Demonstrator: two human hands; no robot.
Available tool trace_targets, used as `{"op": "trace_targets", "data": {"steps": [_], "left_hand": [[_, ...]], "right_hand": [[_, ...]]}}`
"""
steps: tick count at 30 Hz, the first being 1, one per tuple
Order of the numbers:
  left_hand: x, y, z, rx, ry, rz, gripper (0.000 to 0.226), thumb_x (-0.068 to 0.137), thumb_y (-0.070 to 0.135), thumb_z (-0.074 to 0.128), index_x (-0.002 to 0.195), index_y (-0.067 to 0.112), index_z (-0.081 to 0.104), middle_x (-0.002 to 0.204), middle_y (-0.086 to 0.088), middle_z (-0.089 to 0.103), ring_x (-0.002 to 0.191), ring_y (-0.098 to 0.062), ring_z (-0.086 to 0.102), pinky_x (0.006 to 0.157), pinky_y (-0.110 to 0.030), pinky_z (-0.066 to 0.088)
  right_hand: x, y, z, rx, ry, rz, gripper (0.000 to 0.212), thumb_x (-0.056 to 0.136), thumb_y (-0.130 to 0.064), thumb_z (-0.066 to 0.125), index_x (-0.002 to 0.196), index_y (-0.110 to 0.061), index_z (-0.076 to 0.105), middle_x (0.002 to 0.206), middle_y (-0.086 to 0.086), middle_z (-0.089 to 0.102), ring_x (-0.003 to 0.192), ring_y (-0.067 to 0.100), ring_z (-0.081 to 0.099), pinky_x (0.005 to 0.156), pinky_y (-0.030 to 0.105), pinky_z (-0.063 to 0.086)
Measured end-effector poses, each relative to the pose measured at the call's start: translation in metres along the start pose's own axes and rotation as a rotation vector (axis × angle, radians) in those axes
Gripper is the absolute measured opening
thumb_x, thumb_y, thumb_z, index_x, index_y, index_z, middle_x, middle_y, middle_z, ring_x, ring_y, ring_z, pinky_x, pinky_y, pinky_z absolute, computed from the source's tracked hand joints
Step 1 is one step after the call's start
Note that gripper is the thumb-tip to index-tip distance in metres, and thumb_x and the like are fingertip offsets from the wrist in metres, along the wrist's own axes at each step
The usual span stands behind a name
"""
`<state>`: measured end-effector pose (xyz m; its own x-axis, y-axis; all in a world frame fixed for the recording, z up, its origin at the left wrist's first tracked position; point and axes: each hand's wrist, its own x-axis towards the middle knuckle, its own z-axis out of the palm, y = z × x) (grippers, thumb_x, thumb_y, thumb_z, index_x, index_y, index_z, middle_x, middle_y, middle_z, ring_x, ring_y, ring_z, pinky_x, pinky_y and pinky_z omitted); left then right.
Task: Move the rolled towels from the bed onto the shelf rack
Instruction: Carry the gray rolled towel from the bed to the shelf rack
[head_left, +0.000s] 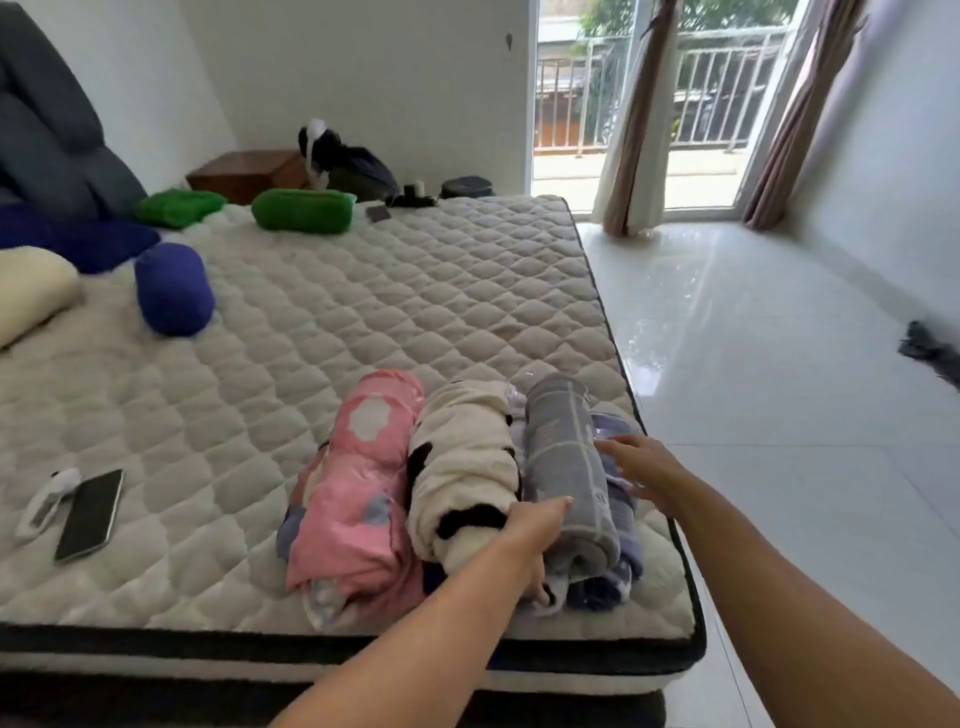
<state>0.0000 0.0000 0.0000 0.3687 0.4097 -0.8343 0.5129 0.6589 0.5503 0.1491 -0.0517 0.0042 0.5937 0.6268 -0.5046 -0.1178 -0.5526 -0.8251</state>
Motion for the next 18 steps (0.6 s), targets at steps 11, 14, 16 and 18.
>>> {"op": "trace_targets", "data": {"steps": [11, 14, 16, 18], "left_hand": [[0.063, 0.017, 0.016, -0.130, 0.067, -0.134, 0.055, 0.082, 0.038, 0.070, 0.125, 0.014, 0.047, 0.121, -0.012, 0.052, 0.114, -0.039, 0.052, 0.091, -0.058, 0.048], [0.061, 0.015, 0.016, -0.061, 0.098, -0.071, 0.064, 0.079, 0.043, 0.071, 0.129, 0.012, 0.047, 0.112, -0.008, 0.058, 0.097, -0.029, 0.060, 0.069, -0.041, 0.054], [0.057, 0.014, 0.017, -0.098, 0.103, -0.035, 0.063, 0.079, 0.040, 0.073, 0.128, 0.011, 0.048, 0.107, -0.006, 0.059, 0.085, -0.022, 0.060, 0.058, -0.034, 0.053], [0.053, 0.013, 0.018, -0.127, 0.094, -0.003, 0.066, 0.076, 0.038, 0.076, 0.130, 0.009, 0.049, 0.112, -0.006, 0.061, 0.089, -0.021, 0.061, 0.063, -0.033, 0.055]], "right_hand": [[0.166, 0.001, 0.026, -0.254, -0.090, 0.153, 0.133, 0.046, -0.064, 0.080, 0.148, -0.004, 0.020, 0.145, 0.018, 0.043, 0.125, 0.037, 0.051, 0.101, 0.050, 0.047], [0.172, 0.000, 0.030, -0.224, -0.083, 0.192, 0.134, 0.045, -0.057, 0.082, 0.149, -0.006, 0.015, 0.146, 0.019, 0.041, 0.125, 0.038, 0.050, 0.101, 0.052, 0.045], [0.168, -0.003, 0.030, -0.211, -0.078, 0.199, 0.126, 0.052, -0.053, 0.082, 0.149, -0.007, 0.015, 0.144, 0.019, 0.042, 0.122, 0.038, 0.051, 0.099, 0.051, 0.047], [0.160, -0.010, 0.029, -0.214, -0.072, 0.175, 0.115, 0.061, -0.046, 0.081, 0.148, -0.007, 0.017, 0.142, 0.019, 0.042, 0.121, 0.038, 0.051, 0.093, 0.047, 0.048]]}}
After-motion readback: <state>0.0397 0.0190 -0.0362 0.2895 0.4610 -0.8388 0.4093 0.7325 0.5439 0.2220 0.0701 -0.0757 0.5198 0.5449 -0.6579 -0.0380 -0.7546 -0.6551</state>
